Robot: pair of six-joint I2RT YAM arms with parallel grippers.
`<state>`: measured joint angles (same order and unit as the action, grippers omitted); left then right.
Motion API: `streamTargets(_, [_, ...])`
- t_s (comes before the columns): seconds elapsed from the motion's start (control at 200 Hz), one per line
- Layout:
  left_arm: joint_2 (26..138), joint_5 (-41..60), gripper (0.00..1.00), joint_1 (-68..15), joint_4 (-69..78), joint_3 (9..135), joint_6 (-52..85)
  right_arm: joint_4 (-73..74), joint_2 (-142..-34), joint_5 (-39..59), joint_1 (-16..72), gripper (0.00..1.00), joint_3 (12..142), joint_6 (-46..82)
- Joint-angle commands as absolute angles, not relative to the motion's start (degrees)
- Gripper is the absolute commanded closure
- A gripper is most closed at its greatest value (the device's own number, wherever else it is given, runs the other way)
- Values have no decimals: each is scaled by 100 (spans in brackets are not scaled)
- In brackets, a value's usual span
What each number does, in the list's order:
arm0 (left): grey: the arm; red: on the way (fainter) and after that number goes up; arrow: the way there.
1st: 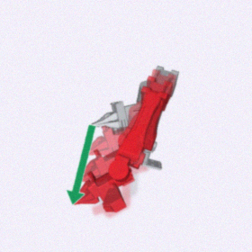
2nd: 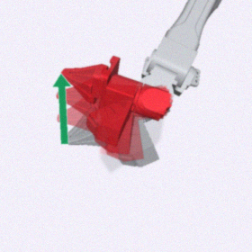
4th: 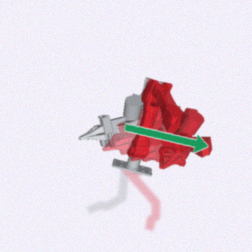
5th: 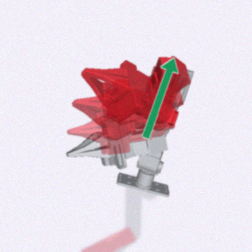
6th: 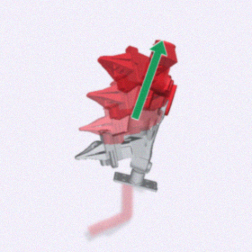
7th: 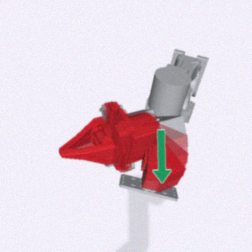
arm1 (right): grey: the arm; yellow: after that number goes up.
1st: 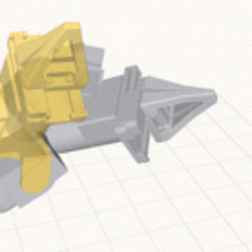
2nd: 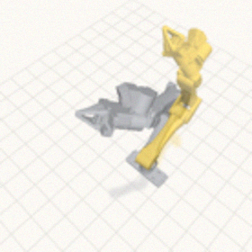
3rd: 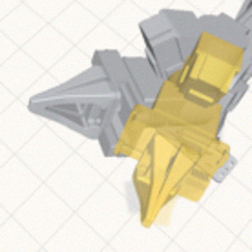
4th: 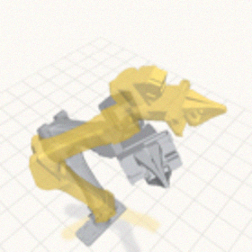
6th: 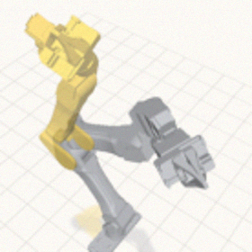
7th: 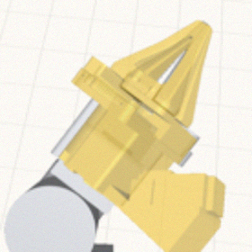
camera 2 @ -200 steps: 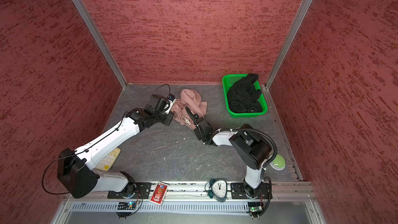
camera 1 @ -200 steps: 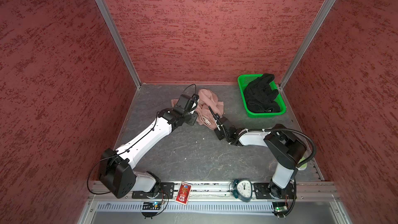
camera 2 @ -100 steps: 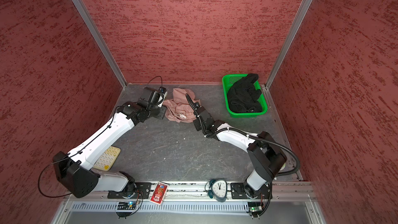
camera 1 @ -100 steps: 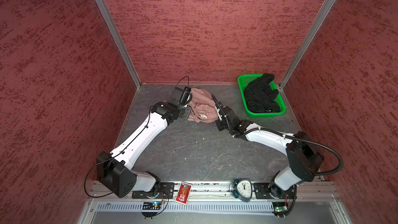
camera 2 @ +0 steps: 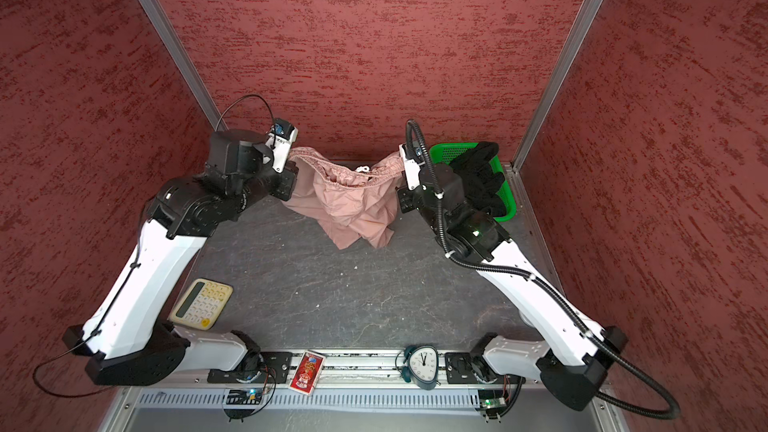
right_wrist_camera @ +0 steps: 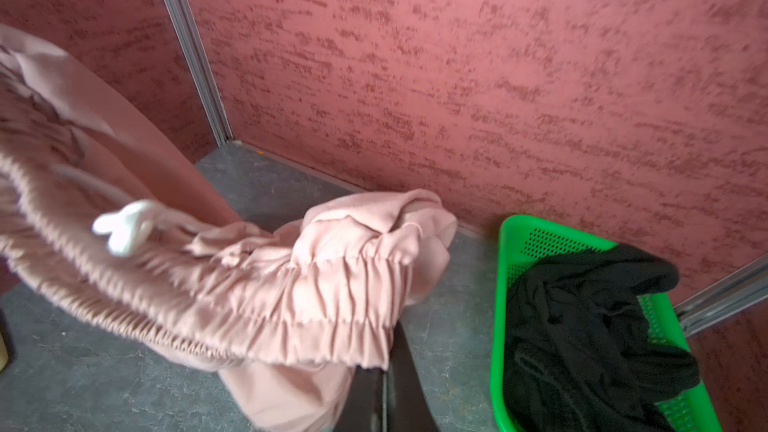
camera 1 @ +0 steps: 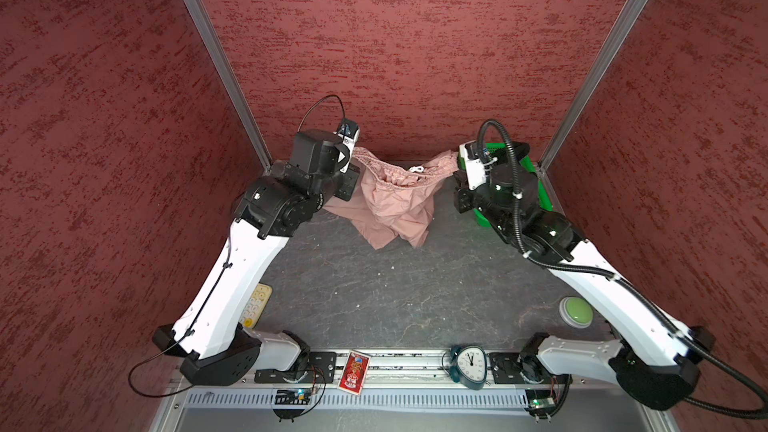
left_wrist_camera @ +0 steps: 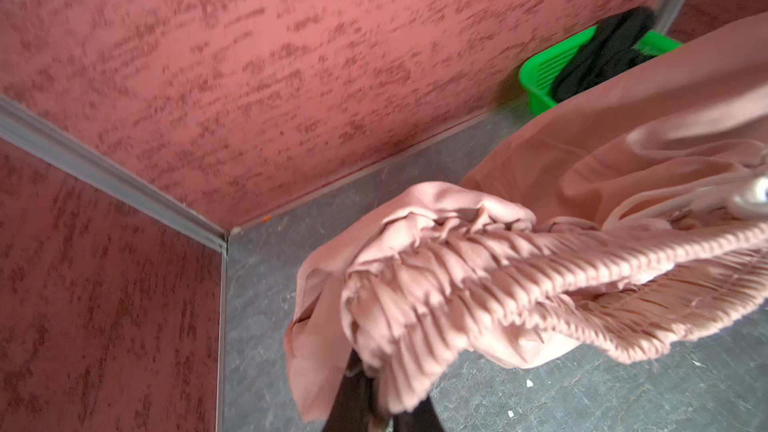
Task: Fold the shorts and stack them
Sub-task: 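Lift the waistband with both grippers and stretch it apart, then lay the shorts flat on the table with both grippers and release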
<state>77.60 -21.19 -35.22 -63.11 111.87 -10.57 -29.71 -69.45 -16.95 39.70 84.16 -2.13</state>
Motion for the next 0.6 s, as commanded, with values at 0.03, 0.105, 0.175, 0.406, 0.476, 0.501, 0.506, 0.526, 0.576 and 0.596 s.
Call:
streamTargets(0.03, [7444, -2956, 100, -4133, -6781, 11701, -1477, -4247, -6771, -1600, 3967, 100, 9158, -553])
streamTargets(0.105, [7280, -3231, 100, -4299, -6987, 11942, -1352, -4501, -6625, -1806, 3963, 100, 9491, -634])
streamTargets(0.175, [7110, -3383, 97, -4333, -7037, 11991, -1319, -4634, -6517, -1819, 3966, 100, 9758, -682])
streamTargets(0.406, [7760, -4510, 95, -4367, -8289, 13123, -850, -5571, -6734, -1619, 3972, 100, 10676, -731])
streamTargets(0.476, [8277, -5057, 93, -4377, -9236, 13918, -457, -6062, -6906, -1673, 3972, 100, 11033, -663])
streamTargets(0.501, [8483, -5198, 92, -4377, -9555, 14174, -325, -6199, -6944, -1710, 3973, 100, 11127, -647])
streamTargets(0.506, [8517, -5223, 92, -4377, -9616, 14198, -299, -6224, -6953, -1721, 3973, 100, 11140, -645])
streamTargets(0.526, [8646, -5295, 92, -4377, -9823, 14376, -220, -6323, -6975, -1758, 3970, 100, 11194, -642])
streamTargets(0.576, [8874, -5322, 92, -4385, -10186, 14612, -59, -6541, -7038, -1860, 3973, 100, 11290, -654])
streamTargets(0.596, [8871, -5279, 92, -4386, -10162, 14507, -45, -6597, -7063, -1933, 3970, 100, 11302, -657])
